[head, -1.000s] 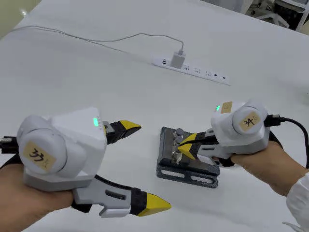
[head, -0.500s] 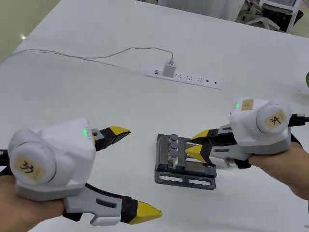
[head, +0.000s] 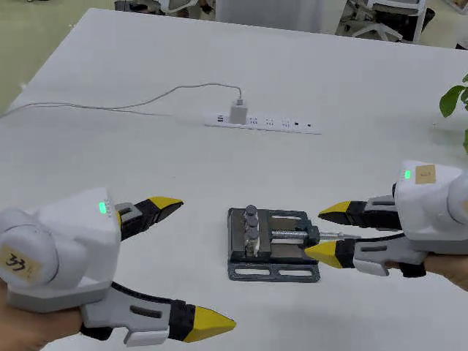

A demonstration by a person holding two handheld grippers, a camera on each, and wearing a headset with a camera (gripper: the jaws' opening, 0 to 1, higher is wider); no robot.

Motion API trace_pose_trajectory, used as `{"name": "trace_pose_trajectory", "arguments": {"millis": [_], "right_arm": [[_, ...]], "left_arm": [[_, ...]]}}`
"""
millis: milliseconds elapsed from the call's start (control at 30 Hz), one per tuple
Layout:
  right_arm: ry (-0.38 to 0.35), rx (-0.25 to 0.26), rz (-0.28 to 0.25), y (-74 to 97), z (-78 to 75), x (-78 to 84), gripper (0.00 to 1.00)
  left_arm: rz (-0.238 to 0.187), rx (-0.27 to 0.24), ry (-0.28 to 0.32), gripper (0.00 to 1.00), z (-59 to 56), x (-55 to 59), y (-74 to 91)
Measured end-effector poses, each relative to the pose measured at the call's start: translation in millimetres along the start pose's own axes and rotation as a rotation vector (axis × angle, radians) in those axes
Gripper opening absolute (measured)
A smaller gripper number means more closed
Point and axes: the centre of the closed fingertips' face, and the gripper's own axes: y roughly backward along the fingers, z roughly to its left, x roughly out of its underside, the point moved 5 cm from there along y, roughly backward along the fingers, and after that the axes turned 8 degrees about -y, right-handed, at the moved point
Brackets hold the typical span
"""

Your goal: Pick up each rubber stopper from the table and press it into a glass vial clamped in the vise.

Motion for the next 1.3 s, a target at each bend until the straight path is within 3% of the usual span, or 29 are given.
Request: {"name": "trace_pose_trajectory", "arguments": {"millis": [133, 367, 633, 900, 1300], "right_arm": [[-0.052, 0.009, -0.049, 13.9, -1.4, 13.5, 0.43], [-0.079, 0.023, -0.091, 31.5, -0.4, 34.6, 0.57], [-0.103, 0.034, -0.116, 37.0, 2.3, 52.7, 0.67], [-0.098, 0.036, -0.127, 38.2, 10.7, 49.6, 0.74], [-0.090, 0.030, -0.142, 39.5, 13.3, 44.5, 0.77]], "left_arm": [[0.024, 0.005, -0.019, 0.99, -0.5, 5.5, -0.6], [0.037, -0.003, -0.008, 0.99, 2.4, 11.3, -0.7], [0.067, 0.007, -0.006, 0.99, -2.2, 20.9, -0.5], [0.077, 0.006, 0.010, 0.99, -6.3, 27.9, 0.9], [0.073, 0.002, 0.013, 0.99, -6.7, 27.8, 1.6]]}}
